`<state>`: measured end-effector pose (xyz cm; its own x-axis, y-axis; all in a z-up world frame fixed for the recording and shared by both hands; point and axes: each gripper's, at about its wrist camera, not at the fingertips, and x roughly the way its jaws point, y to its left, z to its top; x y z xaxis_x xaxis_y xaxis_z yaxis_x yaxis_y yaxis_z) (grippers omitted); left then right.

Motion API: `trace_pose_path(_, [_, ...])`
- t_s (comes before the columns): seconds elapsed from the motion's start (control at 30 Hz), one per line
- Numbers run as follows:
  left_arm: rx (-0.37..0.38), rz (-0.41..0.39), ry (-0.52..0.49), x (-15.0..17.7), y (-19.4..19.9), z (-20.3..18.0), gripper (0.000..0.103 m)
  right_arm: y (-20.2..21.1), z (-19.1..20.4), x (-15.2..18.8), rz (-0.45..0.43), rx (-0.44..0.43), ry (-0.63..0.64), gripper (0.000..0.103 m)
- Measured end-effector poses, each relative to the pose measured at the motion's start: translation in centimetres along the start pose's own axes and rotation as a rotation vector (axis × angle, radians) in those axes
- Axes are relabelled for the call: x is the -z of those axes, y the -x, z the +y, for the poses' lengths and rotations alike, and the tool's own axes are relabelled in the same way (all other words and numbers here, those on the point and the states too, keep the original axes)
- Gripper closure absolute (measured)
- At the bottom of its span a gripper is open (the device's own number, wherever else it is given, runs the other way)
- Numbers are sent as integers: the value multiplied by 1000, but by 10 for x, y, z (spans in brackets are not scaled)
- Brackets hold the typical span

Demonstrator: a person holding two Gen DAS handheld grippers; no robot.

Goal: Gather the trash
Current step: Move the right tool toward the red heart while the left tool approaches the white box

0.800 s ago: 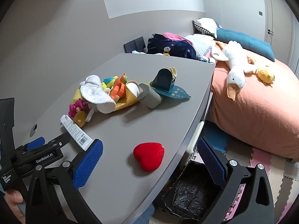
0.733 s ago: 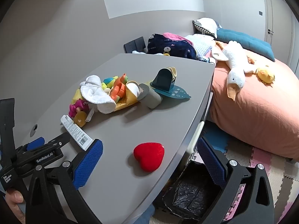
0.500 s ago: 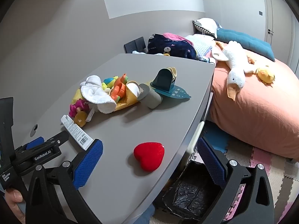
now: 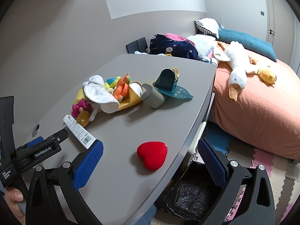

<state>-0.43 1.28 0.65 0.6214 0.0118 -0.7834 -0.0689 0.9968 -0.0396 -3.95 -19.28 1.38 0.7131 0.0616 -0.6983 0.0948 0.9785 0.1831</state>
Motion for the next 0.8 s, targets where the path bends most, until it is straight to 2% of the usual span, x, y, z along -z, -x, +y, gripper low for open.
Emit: trace_pose_path(0.8, [5, 11, 12, 2, 1, -1, 6, -3, 6, 1, 1, -6, 1, 3])
